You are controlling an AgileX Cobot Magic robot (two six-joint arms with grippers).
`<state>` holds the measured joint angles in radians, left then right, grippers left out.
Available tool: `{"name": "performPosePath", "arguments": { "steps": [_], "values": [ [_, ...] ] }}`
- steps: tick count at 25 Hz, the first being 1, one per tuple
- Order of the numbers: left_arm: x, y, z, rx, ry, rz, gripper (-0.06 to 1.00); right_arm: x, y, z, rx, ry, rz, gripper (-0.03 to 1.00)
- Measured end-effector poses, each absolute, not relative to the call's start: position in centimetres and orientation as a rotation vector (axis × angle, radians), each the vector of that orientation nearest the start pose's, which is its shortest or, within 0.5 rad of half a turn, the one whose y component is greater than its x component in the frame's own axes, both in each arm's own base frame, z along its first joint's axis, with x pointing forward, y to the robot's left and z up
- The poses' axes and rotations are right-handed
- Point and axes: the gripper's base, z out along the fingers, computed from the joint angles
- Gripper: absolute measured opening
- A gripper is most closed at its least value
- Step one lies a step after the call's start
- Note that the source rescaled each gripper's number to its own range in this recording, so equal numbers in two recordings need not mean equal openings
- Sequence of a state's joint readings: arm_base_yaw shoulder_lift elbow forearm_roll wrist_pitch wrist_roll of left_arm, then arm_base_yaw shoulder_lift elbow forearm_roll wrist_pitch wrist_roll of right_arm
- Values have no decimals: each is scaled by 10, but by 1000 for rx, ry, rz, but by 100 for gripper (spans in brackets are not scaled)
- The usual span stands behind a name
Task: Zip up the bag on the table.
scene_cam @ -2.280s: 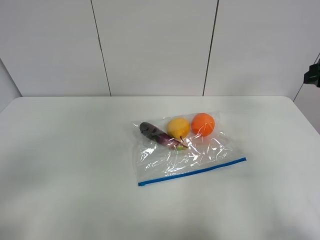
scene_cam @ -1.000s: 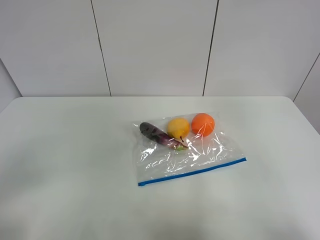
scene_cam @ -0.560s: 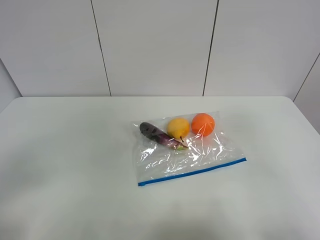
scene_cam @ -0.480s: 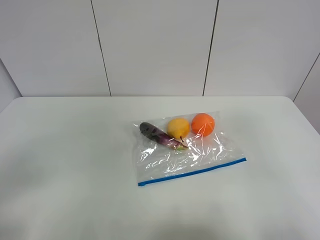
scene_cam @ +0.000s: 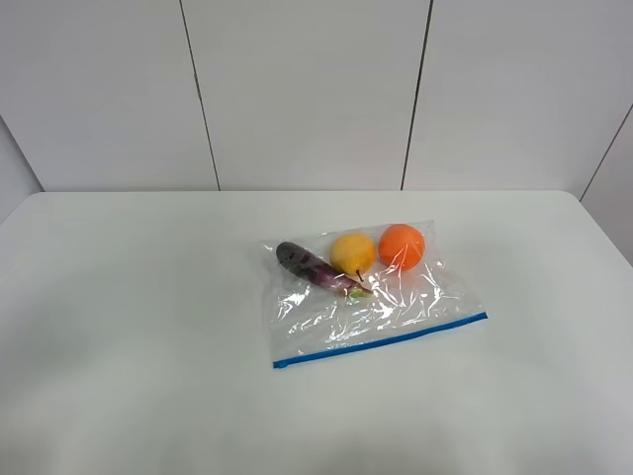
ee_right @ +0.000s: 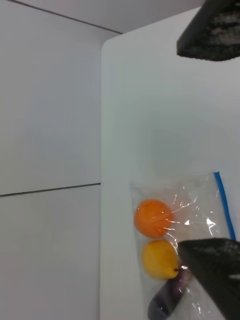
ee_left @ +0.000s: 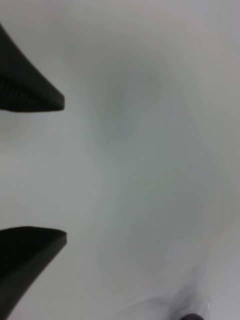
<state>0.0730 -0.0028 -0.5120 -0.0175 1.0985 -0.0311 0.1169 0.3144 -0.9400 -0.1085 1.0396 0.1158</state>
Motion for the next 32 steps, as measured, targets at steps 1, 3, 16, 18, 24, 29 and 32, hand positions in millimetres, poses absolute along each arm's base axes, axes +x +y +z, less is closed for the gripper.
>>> {"name": "performPosePath", "arguments": {
  "steps": [1,3,16,18,24,29,32],
  "values": [
    [-8,-2,278,-106,2064,5,56,6,-8,399,15,1894,38,95],
    [-8,-2,278,-106,2064,5,56,6,-8,399,20,1894,42,95],
    [-8,-2,278,-106,2064,5,56,5,0,370,42,1971,133,95],
    [-8,-2,278,-106,2064,5,56,4,0,358,65,1986,114,95],
    [-8,-2,278,-106,2064,5,56,6,0,334,84,2011,84,95],
    [-8,-2,278,-106,2064,5,56,7,-2,310,89,2027,58,95],
    [-8,-2,278,-106,2064,5,56,4,-3,299,93,2023,32,95]
  ]
}}
